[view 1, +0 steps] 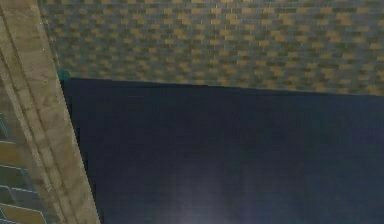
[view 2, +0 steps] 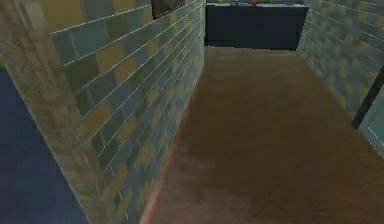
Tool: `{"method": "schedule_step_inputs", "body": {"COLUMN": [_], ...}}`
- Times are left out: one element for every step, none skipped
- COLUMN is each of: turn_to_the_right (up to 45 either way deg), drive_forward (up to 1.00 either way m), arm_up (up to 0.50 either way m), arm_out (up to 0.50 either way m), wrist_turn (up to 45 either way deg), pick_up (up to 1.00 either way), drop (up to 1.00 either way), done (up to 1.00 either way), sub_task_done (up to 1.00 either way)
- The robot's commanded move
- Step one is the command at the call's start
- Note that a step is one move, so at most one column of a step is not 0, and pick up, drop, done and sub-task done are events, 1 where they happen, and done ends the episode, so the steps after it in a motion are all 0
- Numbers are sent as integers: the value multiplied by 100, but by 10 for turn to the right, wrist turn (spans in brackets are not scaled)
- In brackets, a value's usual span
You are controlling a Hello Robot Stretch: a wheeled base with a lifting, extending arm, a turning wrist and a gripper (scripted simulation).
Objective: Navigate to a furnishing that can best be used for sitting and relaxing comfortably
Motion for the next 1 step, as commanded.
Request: {"method": "schedule_step_inputs", "body": {"turn_to_the_right": [0], "drive_forward": [75], "arm_up": [0], "arm_out": [0], "wrist_turn": [0], "pick_up": [0], "drop": [0], "done": [0], "sub_task_done": [0]}}
